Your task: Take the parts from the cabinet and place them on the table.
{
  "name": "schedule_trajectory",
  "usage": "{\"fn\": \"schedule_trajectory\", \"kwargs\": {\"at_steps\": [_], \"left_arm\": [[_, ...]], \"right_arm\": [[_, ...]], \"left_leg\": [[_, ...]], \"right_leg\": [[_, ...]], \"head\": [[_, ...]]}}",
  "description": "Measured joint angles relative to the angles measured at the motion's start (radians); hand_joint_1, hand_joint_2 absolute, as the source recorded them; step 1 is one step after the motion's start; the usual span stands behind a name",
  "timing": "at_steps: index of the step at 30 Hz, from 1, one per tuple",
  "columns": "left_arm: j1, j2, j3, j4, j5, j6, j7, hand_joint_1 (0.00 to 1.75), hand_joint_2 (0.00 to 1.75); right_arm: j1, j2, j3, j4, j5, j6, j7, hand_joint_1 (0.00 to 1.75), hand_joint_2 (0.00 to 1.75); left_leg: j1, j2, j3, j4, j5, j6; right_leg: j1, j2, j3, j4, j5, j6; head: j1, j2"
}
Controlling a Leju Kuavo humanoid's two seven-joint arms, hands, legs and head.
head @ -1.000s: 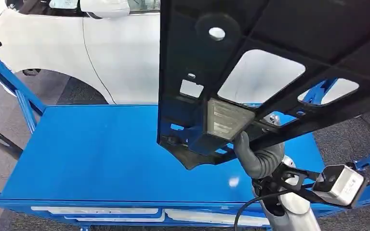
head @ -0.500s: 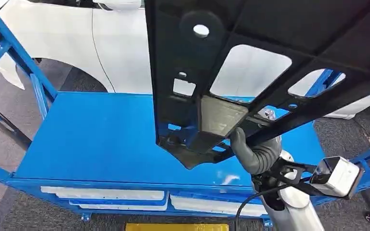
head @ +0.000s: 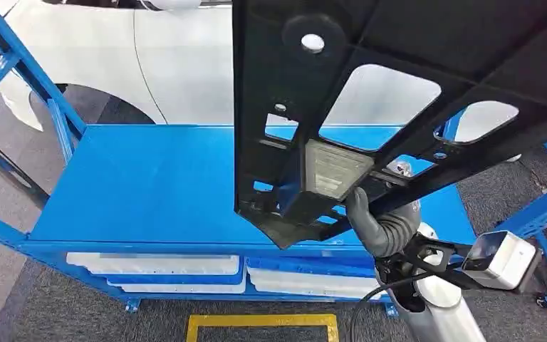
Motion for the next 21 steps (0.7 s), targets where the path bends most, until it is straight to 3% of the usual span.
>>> {"fn": "schedule_trajectory", "kwargs": {"at_steps": [1, 2, 3, 5, 6, 7, 8, 10, 11, 12, 13, 15, 16, 17, 18, 19, 20, 21], "left_arm": [[0.000, 0.000, 0.000, 0.000, 0.000, 0.000, 0.000, 0.00, 1.75], [0.000, 0.000, 0.000, 0.000, 0.000, 0.000, 0.000, 0.00, 1.75], [0.000, 0.000, -0.001, 0.000, 0.000, 0.000, 0.000, 0.00, 1.75], [0.000, 0.001, -0.001, 0.000, 0.000, 0.000, 0.000, 0.00, 1.75], [-0.002, 0.001, -0.002, 0.000, 0.000, 0.000, 0.000, 0.00, 1.75], [-0.004, 0.001, -0.003, 0.000, 0.000, 0.000, 0.000, 0.00, 1.75], [-0.004, 0.001, -0.003, 0.000, 0.000, 0.000, 0.000, 0.00, 1.75], [-0.002, 0.001, -0.003, 0.000, 0.000, 0.002, 0.002, 0.00, 1.75], [-0.002, 0.001, -0.003, 0.000, 0.000, 0.003, 0.002, 0.00, 1.75], [-0.004, 0.000, -0.004, 0.000, 0.000, 0.006, 0.002, 0.00, 1.75], [-0.004, 0.000, -0.004, 0.000, 0.000, 0.008, 0.004, 0.00, 1.75], [-0.002, 0.000, -0.004, 0.000, 0.000, 0.011, 0.011, 0.00, 1.75], [-0.002, 0.001, -0.004, 0.000, 0.000, 0.011, 0.014, 0.00, 1.75], [-0.001, 0.001, -0.004, 0.000, 0.000, 0.011, 0.020, 0.00, 1.75], [-0.001, 0.001, -0.004, 0.000, 0.000, 0.013, 0.026, 0.00, 1.75], [-0.001, 0.000, -0.004, 0.000, 0.000, 0.016, 0.031, 0.00, 1.75], [-0.001, 0.000, -0.004, 0.000, 0.000, 0.018, 0.032, 0.00, 1.75], [-0.001, -0.001, -0.004, 0.000, 0.000, 0.018, 0.035, 0.00, 1.75]], "right_arm": [[0.002, 0.000, 0.001, 0.000, 0.000, 0.000, 0.001, 1.75, 1.75], [0.004, 0.000, 0.002, 0.001, 0.000, 0.000, 0.001, 1.75, 1.75], [0.006, 0.000, 0.003, 0.001, 0.000, 0.000, 0.001, 1.75, 1.75], [0.007, 0.000, 0.004, 0.001, 0.000, 0.000, 0.001, 1.75, 1.75], [0.007, 0.000, 0.004, 0.001, 0.000, 0.000, 0.001, 1.75, 1.75], [0.006, 0.000, 0.004, 0.001, 0.000, 0.000, 0.000, 1.75, 1.75], [0.007, 0.000, 0.005, 0.001, 0.001, 0.000, 0.001, 1.75, 1.75], [0.005, 0.000, 0.006, 0.001, 0.002, 0.003, 0.000, 1.75, 1.75], [0.006, 0.000, 0.006, 0.001, 0.002, 0.007, 0.001, 1.75, 1.75], [0.004, 0.000, 0.005, 0.002, 0.002, 0.014, 0.001, 1.75, 1.75], [0.002, 0.000, 0.005, 0.002, 0.001, 0.017, 0.002, 1.75, 1.75], [0.001, 0.000, 0.005, 0.003, -0.001, 0.019, 0.003, 1.75, 1.75], [0.001, 0.000, 0.005, 0.006, -0.004, 0.021, 0.003, 1.75, 1.75], [0.001, 0.000, 0.005, 0.008, -0.008, 0.027, 0.004, 1.75, 1.75], [0.001, 0.000, 0.005, 0.010, -0.011, 0.034, 0.005, 1.75, 1.75], [0.000, -0.001, 0.005, 0.012, -0.014, 0.037, 0.006, 1.75, 1.75], [-0.002, 0.000, 0.005, 0.013, -0.016, 0.037, 0.008, 1.75, 1.75], [-0.005, 0.000, 0.005, 0.014, -0.019, 0.037, 0.010, 1.75, 1.75]], "left_leg": [[0.000, 0.000, -0.016, 0.071, -0.024, -0.003], [0.000, 0.000, -0.013, 0.101, -0.015, -0.004], [0.001, 0.000, 0.011, 0.083, 0.015, -0.005], [0.002, 0.000, 0.118, -0.065, 0.087, -0.002], [0.002, 0.000, 0.179, -0.155, 0.088, 0.001], [-0.004, -0.002, 0.221, -0.228, 0.056, 0.006], [-0.006, -0.005, 0.217, -0.230, 0.058, 0.016], [-0.010, -0.006, 0.205, -0.225, 0.067, 0.022], [-0.006, -0.005, 0.196, -0.232, 0.077, 0.035], [-0.003, 0.002, 0.192, -0.236, 0.090, 0.047], [-0.004, 0.003, 0.178, -0.236, 0.100, 0.059], [-0.008, 0.005, 0.152, -0.233, 0.121, 0.066], [-0.010, 0.006, 0.136, -0.232, 0.132, 0.066], [-0.012, 0.006, 0.121, -0.230, 0.141, 0.066], [-0.014, 0.006, 0.106, -0.228, 0.151, 0.065], [-0.016, 0.005, 0.094, -0.226, 0.159, 0.066], [-0.021, 0.004, 0.085, -0.226, 0.167, 0.065], [-0.023, 0.003, 0.080, -0.226, 0.175, 0.065]], "right_leg": [[0.001, 0.000, -0.014, 0.003, 0.009, 0.001], [0.001, 0.000, -0.029, 0.007, 0.017, 0.002], [0.000, 0.000, -0.043, 0.011, 0.024, 0.005], [-0.001, 0.001, -0.069, 0.022, 0.038, 0.011], [-0.001, 0.001, -0.076, 0.028, 0.042, 0.016], [0.004, 0.001, -0.084, 0.030, 0.048, 0.024], [0.003, 0.000, -0.084, 0.026, 0.058, 0.030], [0.000, 0.000, -0.087, 0.025, 0.073, 0.041], [0.004, 0.002, -0.090, 0.024, 0.079, 0.049], [-0.001, 0.003, -0.102, 0.036, 0.049, 0.054], [-0.001, 0.002, -0.117, 0.083, -0.009, 0.058], [-0.002, 0.002, -0.163, 0.241, -0.119, 0.065], [-0.002, 0.002, -0.183, 0.321, -0.152, 0.067], [-0.001, 0.002, -0.185, 0.362, -0.154, 0.067], [-0.001, 0.002, -0.163, 0.350, -0.129, 0.064], [0.001, 0.002, -0.118, 0.295, -0.092, 0.058], [0.005, 0.002, -0.060, 0.210, -0.058, 0.048], [0.008, 0.004, 0.004, 0.116, -0.040, 0.031]], "head": [[-0.002, 0.000], [0.000, 0.000], [0.000, 0.000], [0.001, 0.000], [0.002, 0.000], [0.001, 0.000], [0.001, 0.000], [0.002, 0.000], [0.008, 0.000], [0.011, 0.000], [0.012, 0.000], [0.012, 0.000], [0.013, 0.000], [0.016, 0.000], [0.019, 0.000], [0.021, 0.000], [0.023, 0.000], [0.024, 0.000]]}}
